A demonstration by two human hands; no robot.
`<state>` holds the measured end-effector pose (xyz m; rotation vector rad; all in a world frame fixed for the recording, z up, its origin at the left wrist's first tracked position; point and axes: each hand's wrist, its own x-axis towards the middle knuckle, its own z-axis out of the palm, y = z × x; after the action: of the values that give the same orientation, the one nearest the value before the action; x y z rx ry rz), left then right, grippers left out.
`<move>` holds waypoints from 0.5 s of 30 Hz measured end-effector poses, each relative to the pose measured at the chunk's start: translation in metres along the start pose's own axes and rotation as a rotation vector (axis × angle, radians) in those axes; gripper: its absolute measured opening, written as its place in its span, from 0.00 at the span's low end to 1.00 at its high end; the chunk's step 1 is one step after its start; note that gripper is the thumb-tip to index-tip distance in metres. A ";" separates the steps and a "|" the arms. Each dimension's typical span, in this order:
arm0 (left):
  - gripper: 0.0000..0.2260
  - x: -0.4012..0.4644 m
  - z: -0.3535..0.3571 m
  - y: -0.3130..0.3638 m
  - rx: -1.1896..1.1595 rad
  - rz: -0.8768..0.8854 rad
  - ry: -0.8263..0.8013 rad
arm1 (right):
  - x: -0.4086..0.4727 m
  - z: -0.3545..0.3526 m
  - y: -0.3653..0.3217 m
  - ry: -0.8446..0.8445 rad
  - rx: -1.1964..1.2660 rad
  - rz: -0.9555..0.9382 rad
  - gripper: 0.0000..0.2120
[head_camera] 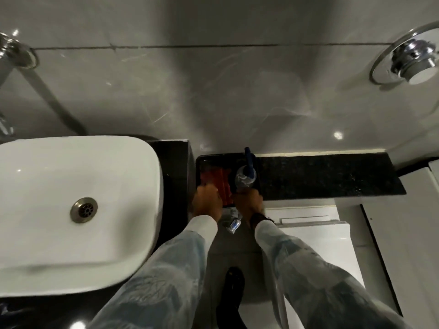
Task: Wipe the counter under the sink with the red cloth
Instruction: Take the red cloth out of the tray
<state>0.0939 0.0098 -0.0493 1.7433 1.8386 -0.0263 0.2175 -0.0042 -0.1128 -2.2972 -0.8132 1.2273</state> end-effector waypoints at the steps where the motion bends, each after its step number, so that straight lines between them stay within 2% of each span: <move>1: 0.11 0.013 0.011 -0.003 -0.031 -0.056 -0.031 | 0.009 0.007 0.000 0.000 0.013 0.009 0.11; 5: 0.15 0.054 0.037 -0.015 -0.133 -0.228 -0.050 | 0.030 0.029 0.005 0.014 0.015 0.014 0.16; 8: 0.17 0.077 0.056 -0.020 -0.161 -0.325 -0.019 | 0.042 0.042 0.014 0.052 0.018 -0.002 0.11; 13: 0.16 0.076 0.075 -0.017 0.003 -0.271 0.076 | 0.047 0.050 0.015 0.011 0.029 0.006 0.15; 15: 0.17 0.075 0.083 -0.018 -0.042 -0.289 0.049 | 0.050 0.052 0.014 -0.015 0.043 0.018 0.15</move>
<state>0.1136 0.0414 -0.1560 1.4493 2.0978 -0.0592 0.1999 0.0224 -0.1784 -2.2688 -0.7654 1.2594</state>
